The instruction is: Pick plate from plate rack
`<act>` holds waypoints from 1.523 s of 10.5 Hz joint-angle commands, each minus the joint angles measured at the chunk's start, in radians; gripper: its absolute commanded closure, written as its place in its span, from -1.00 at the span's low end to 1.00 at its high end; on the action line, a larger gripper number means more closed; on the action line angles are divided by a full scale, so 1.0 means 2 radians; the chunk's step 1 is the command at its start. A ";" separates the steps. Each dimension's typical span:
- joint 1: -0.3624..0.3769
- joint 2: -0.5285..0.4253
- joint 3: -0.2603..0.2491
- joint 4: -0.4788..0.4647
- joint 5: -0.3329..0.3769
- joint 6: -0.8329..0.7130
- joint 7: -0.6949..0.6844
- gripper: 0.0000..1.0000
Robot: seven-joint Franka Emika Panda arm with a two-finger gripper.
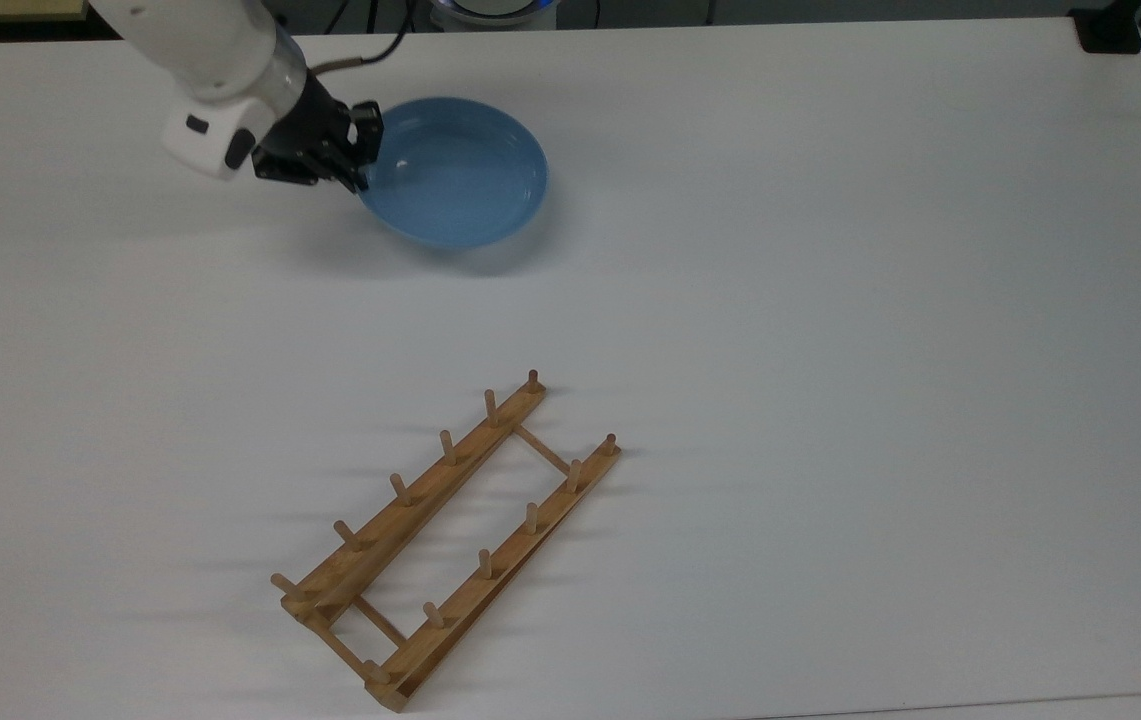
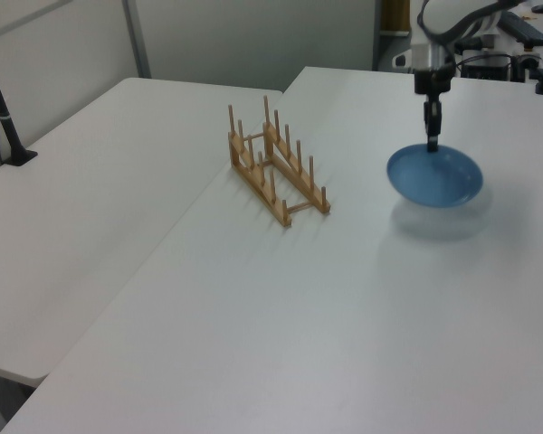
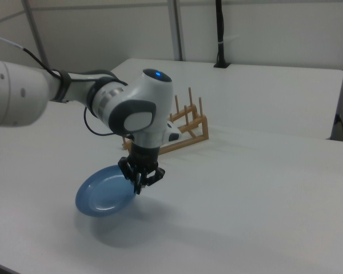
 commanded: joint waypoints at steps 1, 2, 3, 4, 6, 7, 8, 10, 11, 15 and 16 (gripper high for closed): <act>0.002 0.032 0.008 -0.004 0.019 0.037 -0.004 1.00; 0.004 0.042 0.009 -0.001 0.018 0.038 0.003 1.00; 0.005 0.051 0.009 0.002 0.018 0.038 0.010 0.65; 0.005 0.053 0.009 0.003 0.018 0.040 0.014 0.24; 0.006 0.045 0.009 0.007 0.017 0.034 0.023 -1.00; 0.005 0.026 0.009 0.023 0.018 0.019 0.048 -1.00; 0.005 -0.001 0.010 0.046 0.017 -0.005 0.097 -1.00; 0.010 -0.051 0.011 0.111 0.014 -0.073 0.187 -1.00; 0.019 -0.075 0.020 0.127 0.009 -0.080 0.239 -1.00; 0.087 -0.146 0.023 0.131 -0.079 -0.102 0.417 -1.00; 0.090 -0.150 0.022 0.130 -0.082 -0.113 0.425 -1.00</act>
